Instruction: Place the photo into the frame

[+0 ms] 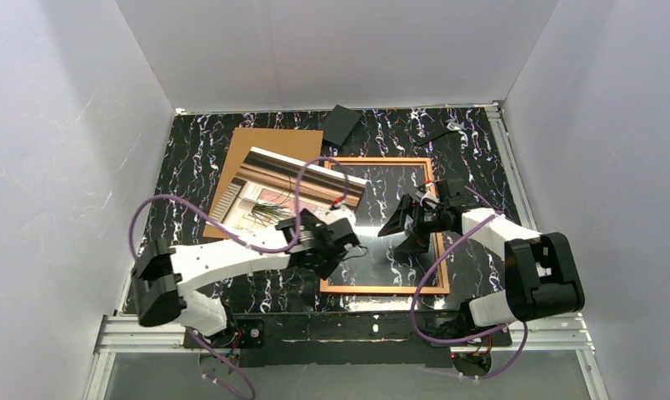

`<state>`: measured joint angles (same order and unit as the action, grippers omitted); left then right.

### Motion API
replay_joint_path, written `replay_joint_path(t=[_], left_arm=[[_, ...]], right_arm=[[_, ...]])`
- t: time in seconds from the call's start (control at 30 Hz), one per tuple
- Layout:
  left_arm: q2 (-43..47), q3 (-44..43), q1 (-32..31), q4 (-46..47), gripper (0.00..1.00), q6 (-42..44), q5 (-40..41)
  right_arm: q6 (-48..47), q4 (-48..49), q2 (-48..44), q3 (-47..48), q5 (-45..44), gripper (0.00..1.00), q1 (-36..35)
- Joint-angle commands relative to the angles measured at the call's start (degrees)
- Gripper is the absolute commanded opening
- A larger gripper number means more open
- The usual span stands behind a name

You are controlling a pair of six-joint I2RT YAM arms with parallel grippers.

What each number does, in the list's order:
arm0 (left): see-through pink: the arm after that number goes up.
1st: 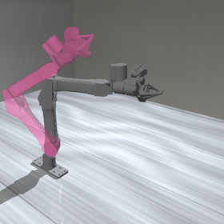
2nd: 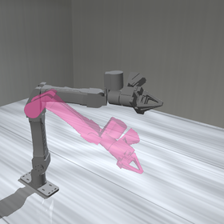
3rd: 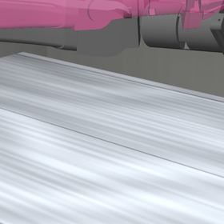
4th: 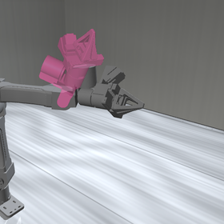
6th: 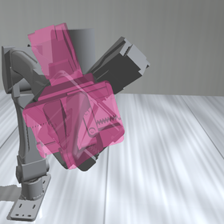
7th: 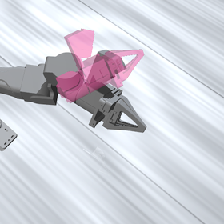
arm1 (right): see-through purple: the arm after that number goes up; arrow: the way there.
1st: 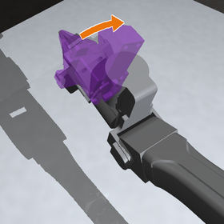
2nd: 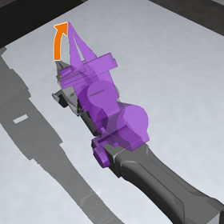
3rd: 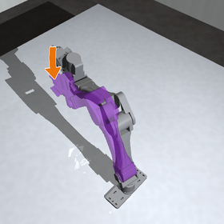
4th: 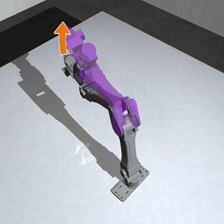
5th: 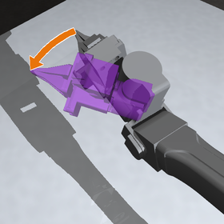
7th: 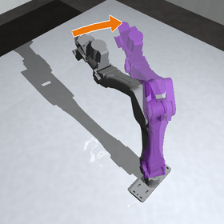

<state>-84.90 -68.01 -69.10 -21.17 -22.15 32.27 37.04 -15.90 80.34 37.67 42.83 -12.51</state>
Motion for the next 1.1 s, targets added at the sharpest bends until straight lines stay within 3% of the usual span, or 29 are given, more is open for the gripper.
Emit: replay_joint_path(t=[0.0,0.13,0.43,0.77,1.07], left_arm=[[8.86,8.75,5.84,-3.53,0.93,-4.72,-5.86],[16.47,14.20,10.46,-4.30,0.93,-5.81,-8.71],[31.47,12.60,11.63,-10.67,0.93,-8.29,-7.77],[37.06,10.44,11.61,-12.11,0.93,-9.68,-5.80],[38.15,10.28,11.64,-11.38,0.92,-10.89,-5.78]], right_arm=[[3.87,6.31,2.57,2.85,0.83,0.97,-4.26],[6.78,10.57,7.74,5.61,0.27,0.94,-9.08],[12.70,18.37,19.59,13.56,0.24,0.84,-15.08],[16.31,21.93,27.43,18.96,0.34,0.74,-16.19],[18.92,26.70,32.17,20.44,2.24,0.56,-17.04]])
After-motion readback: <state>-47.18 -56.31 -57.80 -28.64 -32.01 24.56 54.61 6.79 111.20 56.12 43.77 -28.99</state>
